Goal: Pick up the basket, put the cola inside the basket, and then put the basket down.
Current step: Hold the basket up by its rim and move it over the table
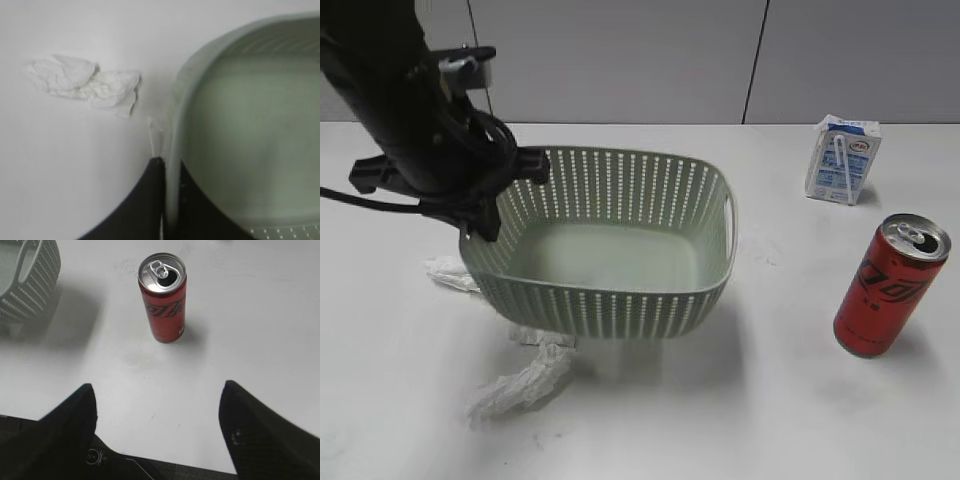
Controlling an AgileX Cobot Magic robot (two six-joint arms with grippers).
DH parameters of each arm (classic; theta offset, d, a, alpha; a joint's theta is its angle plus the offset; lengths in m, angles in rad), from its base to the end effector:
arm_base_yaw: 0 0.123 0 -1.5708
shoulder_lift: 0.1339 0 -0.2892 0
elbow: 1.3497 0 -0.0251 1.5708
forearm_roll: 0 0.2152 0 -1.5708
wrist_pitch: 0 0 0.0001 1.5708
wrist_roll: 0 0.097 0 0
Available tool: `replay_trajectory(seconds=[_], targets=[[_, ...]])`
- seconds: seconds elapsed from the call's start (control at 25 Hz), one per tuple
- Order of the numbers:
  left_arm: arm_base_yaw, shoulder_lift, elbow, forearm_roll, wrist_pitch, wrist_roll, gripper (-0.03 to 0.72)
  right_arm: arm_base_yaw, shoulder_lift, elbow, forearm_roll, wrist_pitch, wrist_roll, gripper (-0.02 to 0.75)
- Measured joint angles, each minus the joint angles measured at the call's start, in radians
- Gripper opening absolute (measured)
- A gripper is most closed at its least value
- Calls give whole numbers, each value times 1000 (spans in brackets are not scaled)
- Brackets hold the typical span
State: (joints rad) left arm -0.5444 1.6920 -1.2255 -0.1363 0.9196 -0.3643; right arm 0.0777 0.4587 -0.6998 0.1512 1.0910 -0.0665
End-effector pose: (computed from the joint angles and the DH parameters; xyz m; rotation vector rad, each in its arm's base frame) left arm 0.2584 -0.1687 0.2537 0.1644 2.9268 -0.3337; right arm 0.0244 0.0149 0.3115 -0.1533 2.3235 0.1968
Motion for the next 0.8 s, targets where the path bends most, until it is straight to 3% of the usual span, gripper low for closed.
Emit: replay_trajectory(seconds=[0.28, 0.48, 0.8], targets=[[0, 1, 49, -20, -85, 0, -3, 0, 360, -179, 22, -5, 0, 670], [0, 1, 49, -28, -105, 0, -3, 40, 624, -279, 56, -13, 0, 677], [0, 1, 49, -30, -107, 0, -3, 127, 918, -383, -97, -63, 115, 677]])
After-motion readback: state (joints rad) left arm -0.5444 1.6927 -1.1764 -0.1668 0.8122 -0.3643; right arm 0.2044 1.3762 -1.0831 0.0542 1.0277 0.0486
